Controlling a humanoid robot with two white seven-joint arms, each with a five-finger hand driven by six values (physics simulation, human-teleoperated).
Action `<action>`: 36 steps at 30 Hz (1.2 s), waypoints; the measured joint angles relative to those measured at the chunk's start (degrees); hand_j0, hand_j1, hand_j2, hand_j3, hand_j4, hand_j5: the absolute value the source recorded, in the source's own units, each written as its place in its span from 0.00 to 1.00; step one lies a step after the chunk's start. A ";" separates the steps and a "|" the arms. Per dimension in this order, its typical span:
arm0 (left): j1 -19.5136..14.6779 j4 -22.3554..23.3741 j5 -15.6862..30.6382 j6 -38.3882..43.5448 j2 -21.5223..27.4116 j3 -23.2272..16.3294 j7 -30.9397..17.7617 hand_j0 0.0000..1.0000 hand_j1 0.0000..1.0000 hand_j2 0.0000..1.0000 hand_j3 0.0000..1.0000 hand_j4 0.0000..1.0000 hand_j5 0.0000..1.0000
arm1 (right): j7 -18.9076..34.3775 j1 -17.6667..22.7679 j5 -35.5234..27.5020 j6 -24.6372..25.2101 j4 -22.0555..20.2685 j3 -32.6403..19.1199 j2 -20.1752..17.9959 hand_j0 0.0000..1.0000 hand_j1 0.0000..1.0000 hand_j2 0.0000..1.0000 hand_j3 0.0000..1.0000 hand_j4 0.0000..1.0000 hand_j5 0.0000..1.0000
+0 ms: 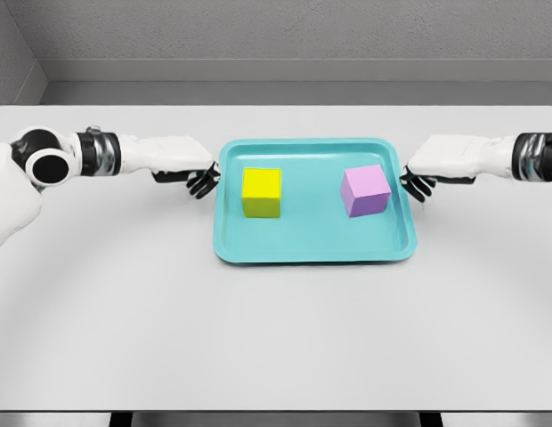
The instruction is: Push two cubes
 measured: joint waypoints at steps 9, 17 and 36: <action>-0.62 7.57 -1.87 -0.03 -5.15 -0.72 0.00 0.06 0.06 0.06 0.06 0.06 0.06 | 0.00 -0.97 0.15 1.85 5.68 3.59 2.99 0.13 0.13 0.13 0.13 0.13 0.13; -1.76 9.75 -3.08 -0.01 -6.36 -0.75 0.00 0.06 0.06 0.06 0.06 0.06 0.06 | 0.00 -1.32 2.31 2.71 9.33 4.05 4.48 0.13 0.13 0.13 0.13 0.13 0.13; -2.64 15.48 -7.24 0.66 -10.75 -0.80 0.60 0.06 0.06 0.06 0.06 0.06 0.06 | 0.14 -2.55 2.58 3.04 9.37 6.59 7.89 0.13 0.13 0.13 0.13 0.13 0.13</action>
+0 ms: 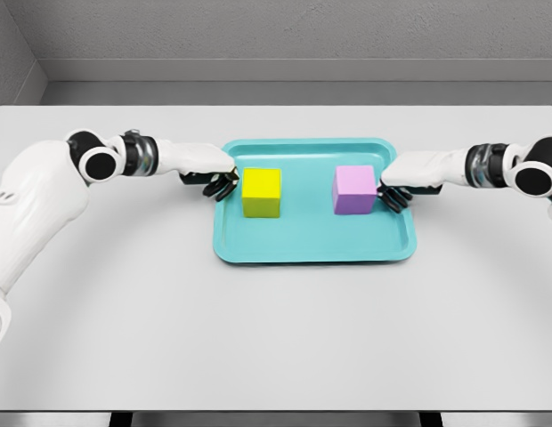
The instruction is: Push two cubes
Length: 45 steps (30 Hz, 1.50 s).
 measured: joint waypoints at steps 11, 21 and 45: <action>-1.23 0.51 -6.78 0.34 -2.33 -0.89 0.36 0.06 0.06 0.06 0.06 0.06 0.06 | -0.13 -1.67 1.71 -0.03 2.95 0.05 0.41 0.13 0.13 0.13 0.13 0.13 0.13; -2.64 -0.42 1.11 -0.63 -3.29 -1.14 -0.53 0.08 0.08 0.08 0.08 0.08 0.08 | -0.02 -2.02 2.15 0.36 3.59 0.39 3.48 0.13 0.13 0.13 0.13 0.13 0.13; -3.60 -0.66 5.05 -0.69 0.12 -1.05 -0.60 0.14 0.14 0.14 0.14 0.14 0.14 | -0.13 -3.51 2.71 0.05 5.41 0.35 5.39 0.15 0.15 0.15 0.15 0.15 0.15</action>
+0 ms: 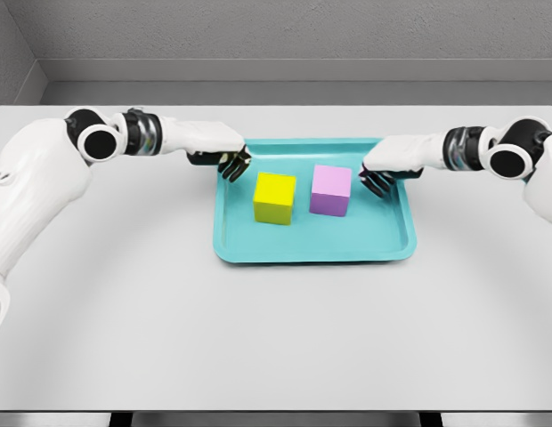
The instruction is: Push two cubes
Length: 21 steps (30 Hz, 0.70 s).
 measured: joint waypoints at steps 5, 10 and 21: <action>0.88 -0.43 0.31 -0.01 0.46 -0.24 0.00 0.14 0.14 0.14 0.14 0.14 0.14 | 0.00 -0.35 -0.03 -0.07 0.87 -0.83 -0.26 0.16 0.16 0.16 0.16 0.16 0.16; 2.46 -1.90 0.06 -0.01 0.28 -1.46 0.00 0.14 0.14 0.14 0.14 0.14 0.14 | 0.00 -0.53 -0.09 -0.37 1.05 -2.20 -2.71 0.18 0.18 0.18 0.18 0.18 0.18; 2.46 -2.21 -0.28 0.11 -0.39 -2.95 0.08 0.13 0.13 0.13 0.13 0.13 0.13 | 0.00 -0.44 -0.09 -0.70 0.91 -2.51 -3.69 0.20 0.20 0.20 0.20 0.20 0.20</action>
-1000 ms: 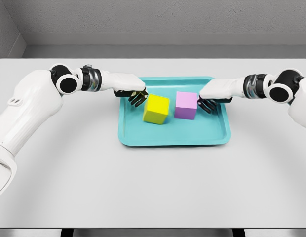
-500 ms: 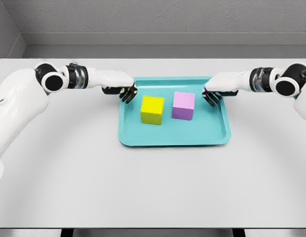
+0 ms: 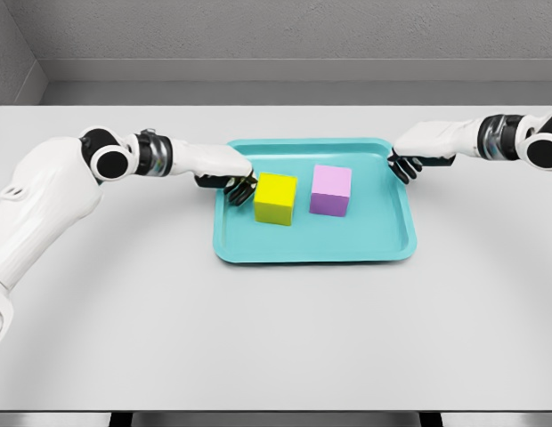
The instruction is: Push two cubes
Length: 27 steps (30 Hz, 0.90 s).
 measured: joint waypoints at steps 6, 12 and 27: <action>0.00 0.42 -0.10 -0.05 -0.40 -0.14 0.01 0.13 0.13 0.13 0.13 0.13 0.13 | 0.00 -0.18 0.02 -1.07 0.04 -0.02 -0.68 0.20 0.20 0.20 0.20 0.20 0.20; -0.09 0.81 -0.56 -0.05 -1.30 -0.22 -0.03 0.13 0.13 0.13 0.13 0.13 0.13 | 0.00 -2.63 0.46 -1.50 0.04 -0.01 0.68 0.19 0.19 0.19 0.19 0.19 0.19; -0.62 -2.98 4.31 -0.13 5.68 -0.11 -0.08 0.15 0.15 0.15 0.15 0.15 0.15 | 0.00 -5.62 4.08 -1.18 5.40 0.28 10.40 0.19 0.19 0.19 0.19 0.19 0.19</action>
